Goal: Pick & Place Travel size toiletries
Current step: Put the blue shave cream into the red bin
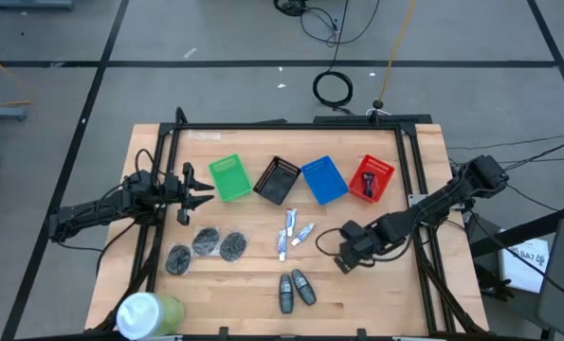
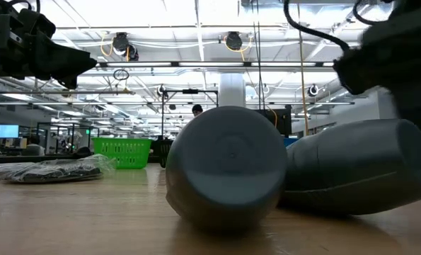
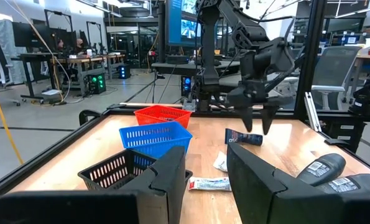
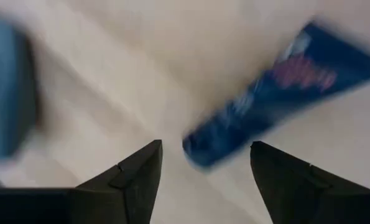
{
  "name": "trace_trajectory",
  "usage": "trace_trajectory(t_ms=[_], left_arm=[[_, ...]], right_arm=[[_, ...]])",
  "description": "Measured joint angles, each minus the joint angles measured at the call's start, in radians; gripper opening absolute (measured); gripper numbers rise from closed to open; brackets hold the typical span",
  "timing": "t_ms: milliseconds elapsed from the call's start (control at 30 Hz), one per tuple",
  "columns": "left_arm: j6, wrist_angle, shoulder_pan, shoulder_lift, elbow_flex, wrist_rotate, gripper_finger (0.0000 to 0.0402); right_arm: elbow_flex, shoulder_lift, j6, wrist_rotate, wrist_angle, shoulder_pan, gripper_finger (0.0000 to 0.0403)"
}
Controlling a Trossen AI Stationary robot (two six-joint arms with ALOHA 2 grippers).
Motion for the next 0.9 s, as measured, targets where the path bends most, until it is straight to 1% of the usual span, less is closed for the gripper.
trace_trajectory(t_ms=[67, 133, 267, 367, 433, 533, 667, 833, 900], left_arm=[[0.000, 0.000, 0.000, 0.000, 0.000, 0.000, 0.0115], [0.000, 0.000, 0.000, 0.000, 0.000, 0.000, 0.0115], [0.000, 0.000, 0.000, 0.000, 0.000, 0.000, 0.0115], [0.000, 0.000, 0.000, 0.000, 0.000, 0.000, 0.0115], [0.000, 0.000, 0.000, 0.000, 0.000, 0.000, 0.0115], [0.000, 0.000, 0.000, 0.000, 0.000, 0.000, 0.0115], [0.000, 0.000, 0.000, 0.000, 0.000, 0.000, 0.0115], [-0.001, 0.000, 0.000, 0.000, 0.000, 0.000, 0.0115], [0.000, 0.000, 0.000, 0.000, 0.000, 0.000, 0.0115]], right_arm=[[0.000, 0.000, 0.051, 0.061, -0.025, 0.007, 0.0233], [0.000, 0.000, 0.085, 0.099, -0.045, 0.014, 0.0233], [-0.001, 0.000, 0.128, 0.111, -0.076, 0.014, 0.0232], [-0.013, 0.000, 0.137, 0.135, -0.050, 0.014, 0.0231], [-0.027, 0.010, 0.137, 0.131, -0.013, 0.013, 0.0231], [-0.065, 0.045, 0.132, 0.084, 0.031, 0.014, 0.0231], [-0.115, 0.065, 0.095, 0.084, 0.114, 0.014, 0.0230], [-0.164, 0.070, 0.047, 0.098, 0.090, 0.014, 0.0223], [-0.187, 0.070, -0.002, 0.099, 0.097, 0.017, 0.0219]])
